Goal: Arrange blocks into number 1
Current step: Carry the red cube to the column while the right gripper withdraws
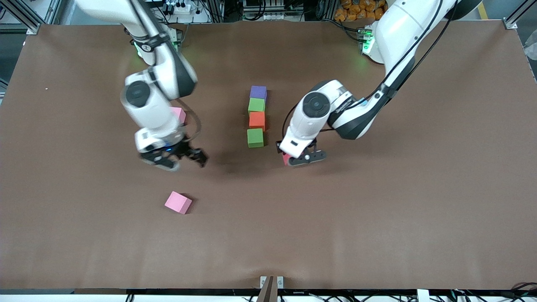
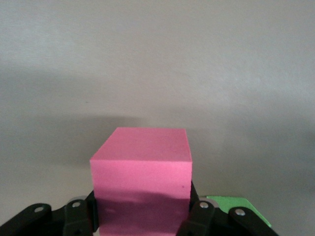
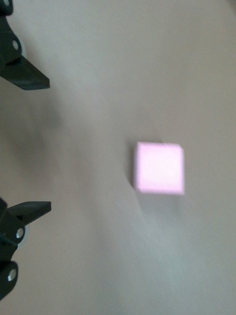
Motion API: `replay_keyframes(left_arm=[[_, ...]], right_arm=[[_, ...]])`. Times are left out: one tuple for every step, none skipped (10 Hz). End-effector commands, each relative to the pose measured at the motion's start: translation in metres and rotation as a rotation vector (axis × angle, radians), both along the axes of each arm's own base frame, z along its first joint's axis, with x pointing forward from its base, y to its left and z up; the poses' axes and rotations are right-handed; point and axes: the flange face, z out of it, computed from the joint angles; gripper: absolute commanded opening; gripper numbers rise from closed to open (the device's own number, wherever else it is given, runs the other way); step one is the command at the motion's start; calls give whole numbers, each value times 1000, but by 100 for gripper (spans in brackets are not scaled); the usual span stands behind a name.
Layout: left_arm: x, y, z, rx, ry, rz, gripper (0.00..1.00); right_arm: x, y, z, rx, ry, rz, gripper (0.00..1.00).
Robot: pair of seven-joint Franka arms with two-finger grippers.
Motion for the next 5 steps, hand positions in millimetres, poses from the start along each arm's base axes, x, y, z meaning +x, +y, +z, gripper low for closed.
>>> replay_keyframes(left_arm=[[14,-30,-13,23,-7,-35,0],[13,-42,-19,37,-25,-39,0],[14,-50,-26,46,-36,-38,0],[12,-61,-31,46,-42,-41,0],[11,-70,-35,45,-49,-44,0]], right_arm=[[6,-59,25,-12,-14,-13,100],[9,-83,39,-25,-12,15,100],[8,-96,55,-41,6,69,100],[10,-115,76,-56,28,116,100],[12,-134,96,-66,48,162,100]])
